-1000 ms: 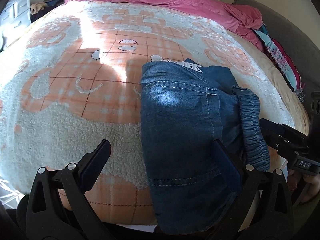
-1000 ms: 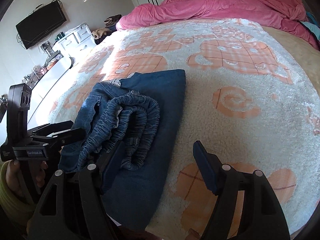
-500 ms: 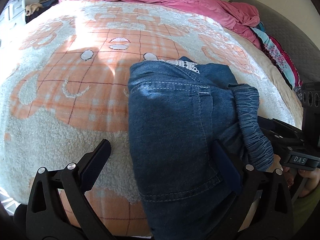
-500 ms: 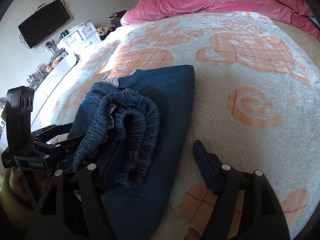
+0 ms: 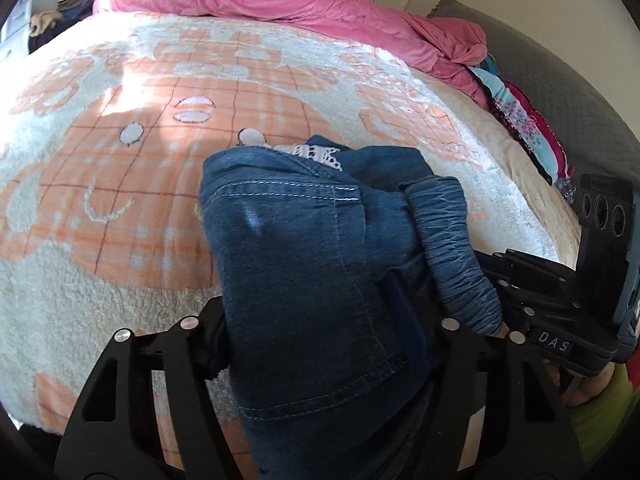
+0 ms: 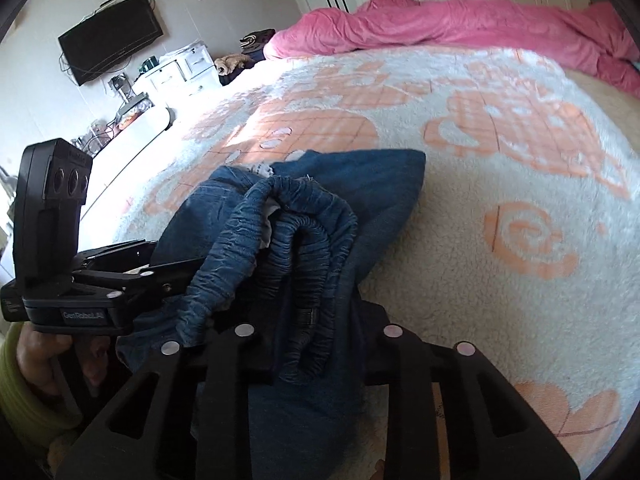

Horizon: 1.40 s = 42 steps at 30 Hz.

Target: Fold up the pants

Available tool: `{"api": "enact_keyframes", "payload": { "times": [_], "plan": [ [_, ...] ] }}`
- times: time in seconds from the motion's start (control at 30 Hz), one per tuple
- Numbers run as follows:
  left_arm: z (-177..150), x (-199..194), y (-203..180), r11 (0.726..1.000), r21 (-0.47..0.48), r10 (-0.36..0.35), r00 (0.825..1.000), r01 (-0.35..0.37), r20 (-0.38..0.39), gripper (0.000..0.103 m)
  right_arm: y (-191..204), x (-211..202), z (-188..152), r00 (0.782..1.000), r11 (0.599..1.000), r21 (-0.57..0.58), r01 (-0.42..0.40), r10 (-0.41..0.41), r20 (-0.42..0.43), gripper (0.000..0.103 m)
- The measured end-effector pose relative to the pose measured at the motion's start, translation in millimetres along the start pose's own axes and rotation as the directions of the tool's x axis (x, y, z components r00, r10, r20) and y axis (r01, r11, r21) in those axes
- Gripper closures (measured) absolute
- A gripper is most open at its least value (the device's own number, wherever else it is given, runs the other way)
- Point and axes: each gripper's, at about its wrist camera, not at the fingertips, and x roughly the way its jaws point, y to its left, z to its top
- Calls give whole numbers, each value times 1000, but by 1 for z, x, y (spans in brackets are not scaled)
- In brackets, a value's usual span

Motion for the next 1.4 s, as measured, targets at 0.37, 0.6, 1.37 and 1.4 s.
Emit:
{"api": "enact_keyframes", "payload": {
  "times": [0.37, 0.6, 1.37, 1.4],
  "plan": [
    [50, -14, 3, 996, 52, 65, 995, -69, 78, 52, 11, -2, 55, 997, 996, -91, -1, 9, 83, 82],
    [88, -8, 17, 992, 61, 102, 990, -109, 98, 52, 6, 21, 96, 995, 996, -87, 12, -4, 97, 82],
    [100, 53, 44, 987, 54, 149, 989, -149, 12, 35, -41, 87, 104, 998, 997, 48, 55, -53, -41, 71],
    [100, 54, 46, 988, 51, 147, 989, -147, 7, 32, -43, 87, 103, 997, 997, 59, 57, -54, -46, 70]
  ]
}}
